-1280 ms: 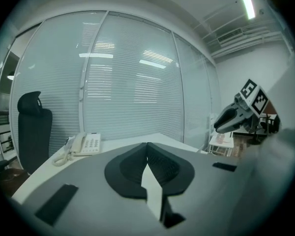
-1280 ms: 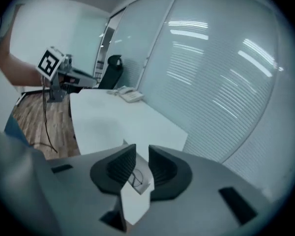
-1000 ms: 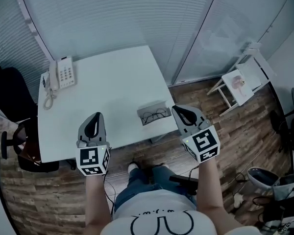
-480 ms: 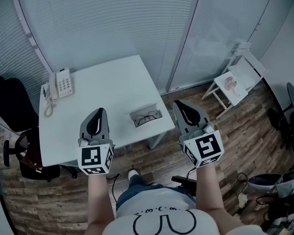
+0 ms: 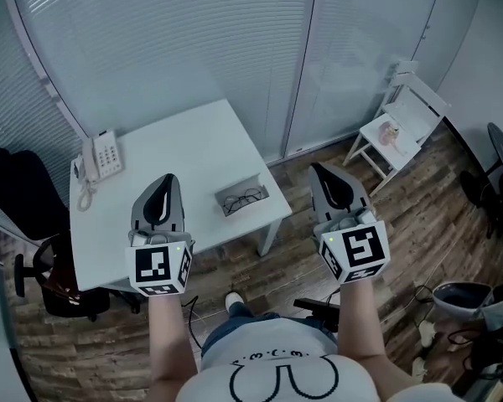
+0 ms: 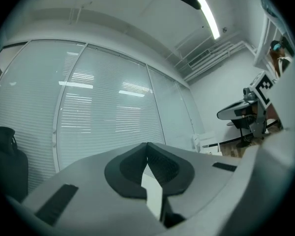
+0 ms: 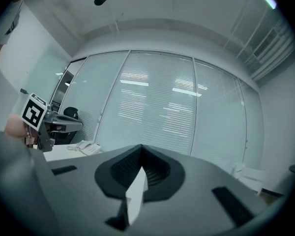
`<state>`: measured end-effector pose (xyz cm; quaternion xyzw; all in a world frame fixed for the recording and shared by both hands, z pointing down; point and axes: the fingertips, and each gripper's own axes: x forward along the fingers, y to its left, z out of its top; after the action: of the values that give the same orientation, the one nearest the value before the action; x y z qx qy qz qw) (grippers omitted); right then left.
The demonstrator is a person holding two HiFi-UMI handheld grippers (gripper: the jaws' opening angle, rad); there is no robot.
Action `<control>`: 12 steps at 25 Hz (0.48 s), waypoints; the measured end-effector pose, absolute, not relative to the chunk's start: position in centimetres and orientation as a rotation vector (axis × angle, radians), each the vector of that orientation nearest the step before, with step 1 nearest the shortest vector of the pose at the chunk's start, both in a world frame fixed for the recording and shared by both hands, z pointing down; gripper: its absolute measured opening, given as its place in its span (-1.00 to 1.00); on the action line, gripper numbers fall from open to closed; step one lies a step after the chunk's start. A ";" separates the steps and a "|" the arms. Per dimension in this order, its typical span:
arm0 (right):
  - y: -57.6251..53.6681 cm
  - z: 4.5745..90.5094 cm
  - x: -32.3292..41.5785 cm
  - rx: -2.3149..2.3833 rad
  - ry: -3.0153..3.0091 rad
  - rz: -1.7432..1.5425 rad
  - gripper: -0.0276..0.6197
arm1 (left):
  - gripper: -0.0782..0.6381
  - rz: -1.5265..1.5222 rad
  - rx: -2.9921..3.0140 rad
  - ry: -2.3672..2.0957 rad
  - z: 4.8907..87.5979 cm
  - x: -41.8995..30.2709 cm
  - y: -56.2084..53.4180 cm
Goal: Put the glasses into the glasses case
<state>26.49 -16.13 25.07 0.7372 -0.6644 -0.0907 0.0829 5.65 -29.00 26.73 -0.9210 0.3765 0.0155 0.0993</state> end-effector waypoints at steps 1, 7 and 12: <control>-15.9 25.0 26.6 2.208 -1.982 -0.271 -0.88 | -0.73 0.050 -2.719 1.112 26.5 5.7 -28.9; -15.4 24.3 27.0 2.222 -1.991 -0.289 -0.88 | -0.73 0.053 -2.711 1.102 25.7 5.9 -28.4; -15.2 24.4 26.6 2.205 -2.005 -0.295 -0.88 | -0.73 0.046 -2.714 1.095 25.8 5.8 -28.0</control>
<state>26.56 -15.21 24.40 0.7342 -0.6677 -0.0983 0.0735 5.80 -28.05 25.79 -0.9219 0.3719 0.0156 0.1071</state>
